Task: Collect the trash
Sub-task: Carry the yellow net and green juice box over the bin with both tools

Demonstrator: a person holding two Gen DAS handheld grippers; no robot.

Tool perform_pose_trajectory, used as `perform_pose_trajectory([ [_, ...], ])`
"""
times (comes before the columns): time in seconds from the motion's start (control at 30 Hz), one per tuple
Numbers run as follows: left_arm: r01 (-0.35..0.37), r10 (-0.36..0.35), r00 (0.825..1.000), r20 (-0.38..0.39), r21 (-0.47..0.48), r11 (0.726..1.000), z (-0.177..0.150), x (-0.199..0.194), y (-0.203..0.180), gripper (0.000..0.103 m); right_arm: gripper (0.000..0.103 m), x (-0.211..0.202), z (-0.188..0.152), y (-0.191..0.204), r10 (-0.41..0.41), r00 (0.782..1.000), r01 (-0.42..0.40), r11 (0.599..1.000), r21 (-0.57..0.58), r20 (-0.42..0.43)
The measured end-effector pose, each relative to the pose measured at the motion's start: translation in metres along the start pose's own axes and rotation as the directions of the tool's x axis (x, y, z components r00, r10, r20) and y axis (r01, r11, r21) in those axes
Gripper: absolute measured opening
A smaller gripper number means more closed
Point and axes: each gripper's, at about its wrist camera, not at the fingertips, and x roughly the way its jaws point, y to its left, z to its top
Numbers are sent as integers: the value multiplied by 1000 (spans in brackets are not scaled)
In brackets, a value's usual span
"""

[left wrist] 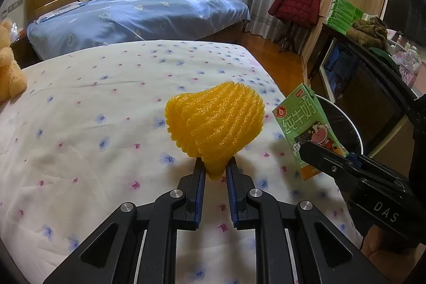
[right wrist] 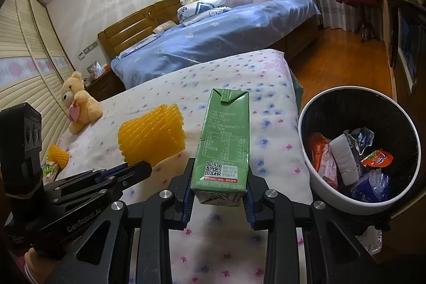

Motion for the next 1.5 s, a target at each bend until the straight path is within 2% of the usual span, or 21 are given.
perform_pose_trajectory([
  [0.53,16,-16,1000,4,34,999,3,3,-12,14,31,-9,0,-9,-13,1000,13,1000,6,21],
  [1.5,96,-95,995,-17,137,986,12,17,-59,14,31,-41,-3,-60,-95,994,91,992,86,47],
])
